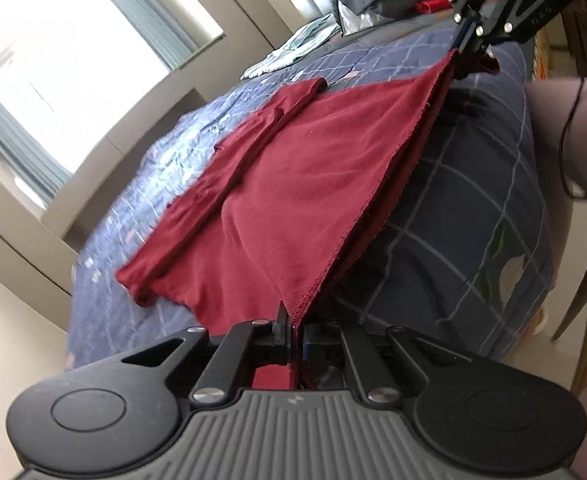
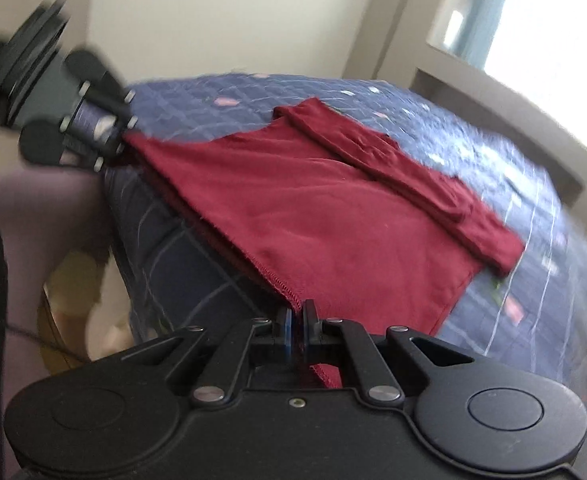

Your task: Fold small clothes

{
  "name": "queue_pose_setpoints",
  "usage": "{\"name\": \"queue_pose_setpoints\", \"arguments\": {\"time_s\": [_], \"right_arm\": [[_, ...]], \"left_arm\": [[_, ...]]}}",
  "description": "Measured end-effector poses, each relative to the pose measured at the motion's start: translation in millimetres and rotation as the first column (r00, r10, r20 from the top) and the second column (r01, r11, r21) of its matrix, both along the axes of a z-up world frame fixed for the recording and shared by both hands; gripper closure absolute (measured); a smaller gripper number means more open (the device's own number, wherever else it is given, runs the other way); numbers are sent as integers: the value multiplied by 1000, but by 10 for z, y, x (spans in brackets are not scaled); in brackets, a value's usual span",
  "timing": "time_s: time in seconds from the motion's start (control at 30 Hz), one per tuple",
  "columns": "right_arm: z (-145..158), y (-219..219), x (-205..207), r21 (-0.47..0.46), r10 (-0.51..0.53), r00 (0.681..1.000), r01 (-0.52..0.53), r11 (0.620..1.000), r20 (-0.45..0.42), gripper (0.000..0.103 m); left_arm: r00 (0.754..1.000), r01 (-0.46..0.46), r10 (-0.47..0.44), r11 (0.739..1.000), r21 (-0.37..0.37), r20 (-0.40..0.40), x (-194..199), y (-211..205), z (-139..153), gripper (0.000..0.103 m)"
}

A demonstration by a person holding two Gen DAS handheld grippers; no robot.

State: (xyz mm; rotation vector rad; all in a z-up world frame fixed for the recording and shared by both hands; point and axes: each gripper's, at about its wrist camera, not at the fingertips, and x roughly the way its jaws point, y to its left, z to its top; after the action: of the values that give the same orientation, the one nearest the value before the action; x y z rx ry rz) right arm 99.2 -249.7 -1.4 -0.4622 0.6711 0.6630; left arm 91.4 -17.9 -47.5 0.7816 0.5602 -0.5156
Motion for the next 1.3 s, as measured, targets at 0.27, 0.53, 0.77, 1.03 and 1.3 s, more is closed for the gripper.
{"name": "queue_pose_setpoints", "arguments": {"time_s": [0.27, 0.53, 0.77, 1.03, 1.3], "right_arm": [[86, -22, 99, 46, -11, 999, 12, 999, -31, 99], [53, 54, -173, -81, 125, 991, -129, 988, -48, 99], [217, 63, -398, -127, 225, 963, -244, 962, -146, 99], [683, 13, 85, -120, 213, 971, -226, 967, -111, 99], [1104, 43, 1179, -211, 186, 981, -171, 962, 53, 98]], "left_arm": [[995, -44, 36, 995, -88, -98, 134, 111, 93, 99], [995, 45, -49, 998, -46, -90, -98, 156, 204, 100], [979, 86, -95, 995, -59, -179, -300, 204, 417, 100], [963, 38, -88, 980, -194, -255, 402, 294, 963, 99], [974, -29, -10, 985, -171, -225, 1587, 195, 1452, 99]]}}
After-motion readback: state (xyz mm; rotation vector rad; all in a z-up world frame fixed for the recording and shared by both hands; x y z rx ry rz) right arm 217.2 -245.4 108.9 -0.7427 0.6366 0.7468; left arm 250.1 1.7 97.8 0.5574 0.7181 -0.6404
